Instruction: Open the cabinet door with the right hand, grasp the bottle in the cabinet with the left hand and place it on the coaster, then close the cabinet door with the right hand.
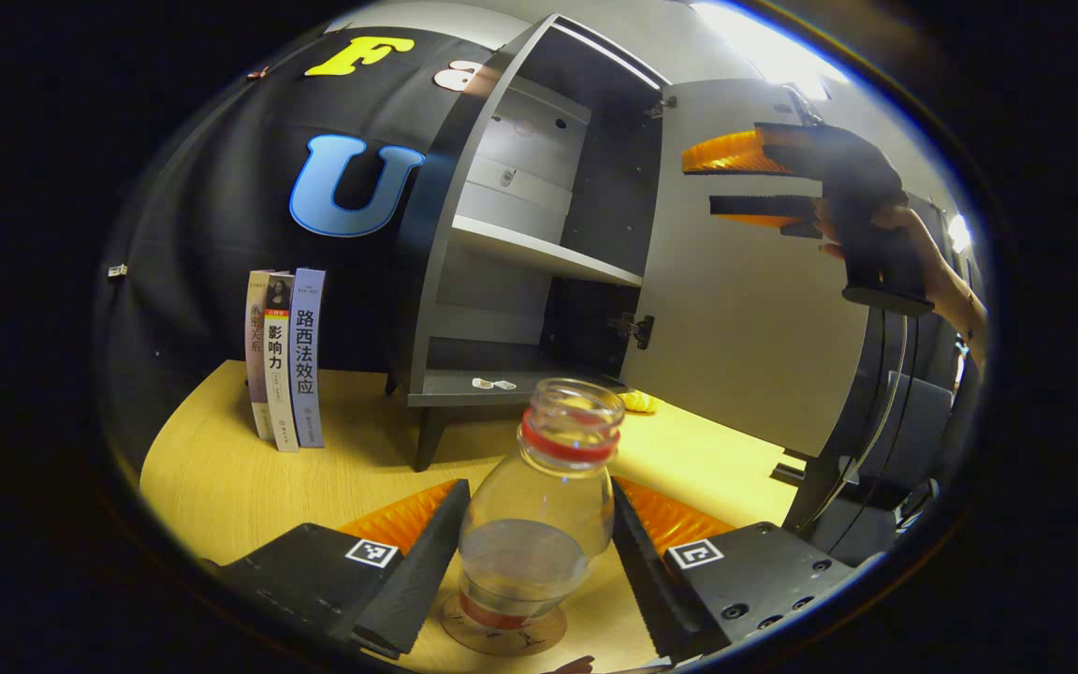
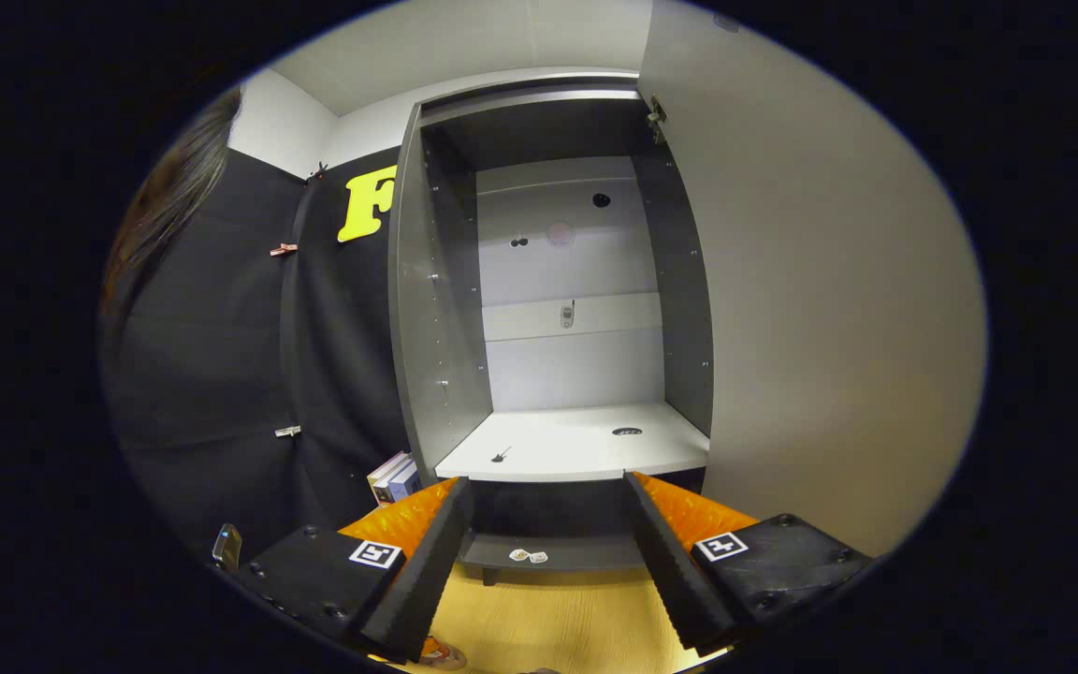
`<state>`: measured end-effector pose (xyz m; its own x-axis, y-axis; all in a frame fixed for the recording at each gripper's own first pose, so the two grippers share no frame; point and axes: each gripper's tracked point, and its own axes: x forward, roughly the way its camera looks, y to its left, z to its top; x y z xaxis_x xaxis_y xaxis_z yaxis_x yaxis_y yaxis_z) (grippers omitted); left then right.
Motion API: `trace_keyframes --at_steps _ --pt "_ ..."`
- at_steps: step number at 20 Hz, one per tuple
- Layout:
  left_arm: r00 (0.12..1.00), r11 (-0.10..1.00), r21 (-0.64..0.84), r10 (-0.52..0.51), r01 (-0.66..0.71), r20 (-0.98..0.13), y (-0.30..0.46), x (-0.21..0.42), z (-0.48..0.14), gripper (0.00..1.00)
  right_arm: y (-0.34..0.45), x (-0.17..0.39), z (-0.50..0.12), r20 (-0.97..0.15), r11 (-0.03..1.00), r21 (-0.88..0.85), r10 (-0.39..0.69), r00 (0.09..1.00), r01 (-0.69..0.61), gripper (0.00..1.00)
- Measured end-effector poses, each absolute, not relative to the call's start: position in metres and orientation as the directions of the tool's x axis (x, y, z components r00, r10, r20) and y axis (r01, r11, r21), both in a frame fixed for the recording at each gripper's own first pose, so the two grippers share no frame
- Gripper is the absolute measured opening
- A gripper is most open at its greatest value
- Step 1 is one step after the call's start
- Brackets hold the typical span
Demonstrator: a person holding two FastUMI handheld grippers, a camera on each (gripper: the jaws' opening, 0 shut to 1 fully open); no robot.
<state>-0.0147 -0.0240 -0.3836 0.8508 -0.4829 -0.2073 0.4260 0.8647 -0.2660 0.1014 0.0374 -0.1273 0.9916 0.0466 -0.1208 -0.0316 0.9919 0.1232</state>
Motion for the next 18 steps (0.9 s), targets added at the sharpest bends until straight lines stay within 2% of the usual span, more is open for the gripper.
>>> trace_keyframes --at_steps 5,6,10,14,18 --pt "0.859 0.873 -0.254 -0.469 0.416 -0.207 -0.020 -0.014 -0.369 0.89 0.030 0.100 -0.129 -0.143 0.994 0.112 0.032 0.989 -0.015 0.98" --pt "0.864 0.876 -0.242 -0.466 0.418 -0.193 -0.017 -0.013 -0.354 0.89 0.026 0.100 -0.126 -0.144 0.995 0.104 0.019 0.989 -0.004 1.00" --pt "0.866 0.869 -0.201 -0.481 0.452 -0.137 -0.014 0.001 -0.277 0.89 0.011 0.083 -0.083 -0.098 0.998 0.053 -0.039 0.994 0.045 0.98" --pt "0.833 0.832 -0.186 -0.545 0.522 -0.099 -0.031 -0.008 -0.200 0.89 -0.002 0.032 -0.044 -0.087 0.998 0.036 -0.054 0.995 0.057 0.98" --pt "0.750 0.746 -0.239 -0.655 0.622 -0.092 -0.082 -0.021 -0.156 0.89 -0.046 -0.038 -0.025 -0.067 0.983 -0.019 -0.184 0.981 0.183 0.98"
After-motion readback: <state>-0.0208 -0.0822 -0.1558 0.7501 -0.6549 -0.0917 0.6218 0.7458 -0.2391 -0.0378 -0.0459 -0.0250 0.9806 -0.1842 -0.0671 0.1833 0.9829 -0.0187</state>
